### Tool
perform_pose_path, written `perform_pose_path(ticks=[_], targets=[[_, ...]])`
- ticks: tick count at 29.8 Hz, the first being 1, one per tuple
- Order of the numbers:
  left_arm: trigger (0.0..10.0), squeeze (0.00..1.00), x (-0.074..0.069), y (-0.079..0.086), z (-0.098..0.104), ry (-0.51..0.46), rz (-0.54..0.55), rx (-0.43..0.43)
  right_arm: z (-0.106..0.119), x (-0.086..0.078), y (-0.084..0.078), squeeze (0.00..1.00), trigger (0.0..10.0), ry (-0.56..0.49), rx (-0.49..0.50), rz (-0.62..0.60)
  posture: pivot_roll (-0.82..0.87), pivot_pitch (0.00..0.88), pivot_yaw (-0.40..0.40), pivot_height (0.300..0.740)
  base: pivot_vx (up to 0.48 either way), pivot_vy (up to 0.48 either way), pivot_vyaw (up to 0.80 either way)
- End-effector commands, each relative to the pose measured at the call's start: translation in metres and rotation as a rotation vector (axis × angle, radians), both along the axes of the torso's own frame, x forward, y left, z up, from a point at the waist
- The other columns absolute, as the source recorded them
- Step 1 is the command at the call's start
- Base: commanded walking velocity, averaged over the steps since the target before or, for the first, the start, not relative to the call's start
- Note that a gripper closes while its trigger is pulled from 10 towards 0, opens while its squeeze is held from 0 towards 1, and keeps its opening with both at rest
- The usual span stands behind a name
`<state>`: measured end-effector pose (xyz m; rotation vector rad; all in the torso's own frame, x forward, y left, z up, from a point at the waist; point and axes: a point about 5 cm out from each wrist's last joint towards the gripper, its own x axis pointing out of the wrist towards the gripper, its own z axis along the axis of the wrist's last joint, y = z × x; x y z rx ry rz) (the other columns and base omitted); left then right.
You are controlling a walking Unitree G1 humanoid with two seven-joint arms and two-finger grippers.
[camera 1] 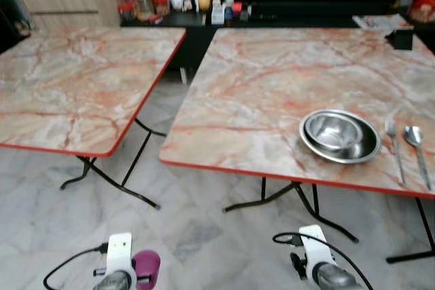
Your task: Setting the table
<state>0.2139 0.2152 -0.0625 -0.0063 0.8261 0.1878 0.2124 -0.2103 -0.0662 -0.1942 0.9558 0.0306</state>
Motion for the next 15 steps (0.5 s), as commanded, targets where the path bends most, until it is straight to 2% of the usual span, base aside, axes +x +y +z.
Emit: perform_pose_path(ticks=[1, 4, 11, 15], targets=[[10.0, 0.0, -0.0038, -0.0037, -0.0032, 0.018, -0.008, -0.01, 0.0019, 0.0015, -0.0051, 0.0, 10.0, -0.004, -0.01, -0.01, -0.1, 0.0, 0.078, 0.74, 0.0, -0.416, 0.0], [10.0, 0.0, -0.0039, -0.0037, -0.0032, 0.018, -0.008, -0.012, 0.0018, 0.0014, -0.0052, 0.0, 10.0, 0.0, -0.013, -0.004, -0.1, 0.0, 0.078, 0.74, 0.0, -0.416, 0.0], [10.0, 0.0, -0.0033, -0.004, -0.003, 0.019, -0.01, -0.013, 0.0019, 0.0017, -0.0053, 0.0, 10.0, 0.008, -0.021, 0.008, -0.1, 0.0, 0.076, 0.74, 0.0, -0.42, -0.66], [10.0, 0.0, -0.0032, -0.0041, -0.003, 0.02, -0.009, -0.011, 0.0021, 0.0019, -0.0056, 0.0, 10.0, 0.006, -0.021, 0.004, -0.1, 0.0, 0.075, 0.74, 0.0, -0.384, -0.22]])
